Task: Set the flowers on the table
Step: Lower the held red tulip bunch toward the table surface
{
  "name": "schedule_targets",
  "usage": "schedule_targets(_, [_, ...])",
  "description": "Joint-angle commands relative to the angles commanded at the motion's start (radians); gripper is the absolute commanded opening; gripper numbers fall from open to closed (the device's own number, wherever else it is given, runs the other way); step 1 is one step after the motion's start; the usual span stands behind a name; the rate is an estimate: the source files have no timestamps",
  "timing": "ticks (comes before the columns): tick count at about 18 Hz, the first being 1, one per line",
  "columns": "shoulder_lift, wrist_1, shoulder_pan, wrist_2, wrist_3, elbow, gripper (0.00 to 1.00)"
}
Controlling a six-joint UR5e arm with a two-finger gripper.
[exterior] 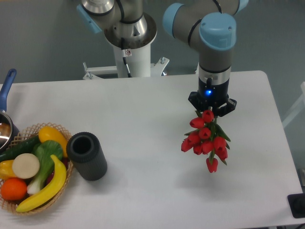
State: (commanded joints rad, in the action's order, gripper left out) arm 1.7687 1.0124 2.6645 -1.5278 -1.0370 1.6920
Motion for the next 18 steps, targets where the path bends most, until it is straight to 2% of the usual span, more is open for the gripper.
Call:
schedule_targets(6, [0.002, -0.002, -0.003, 0.0, -0.002, 0.011, 0.07])
schedule_targets(11, [0.012, -0.015, -0.008, 0.002, -0.003, 0.052, 0.06])
schedule_targets(16, [0.023, -0.021, -0.009, 0.003, -0.005, 0.084, 0.12])
schedule_targets(18, [0.028, -0.021, -0.011, 0.002, -0.006, 0.095, 0.17])
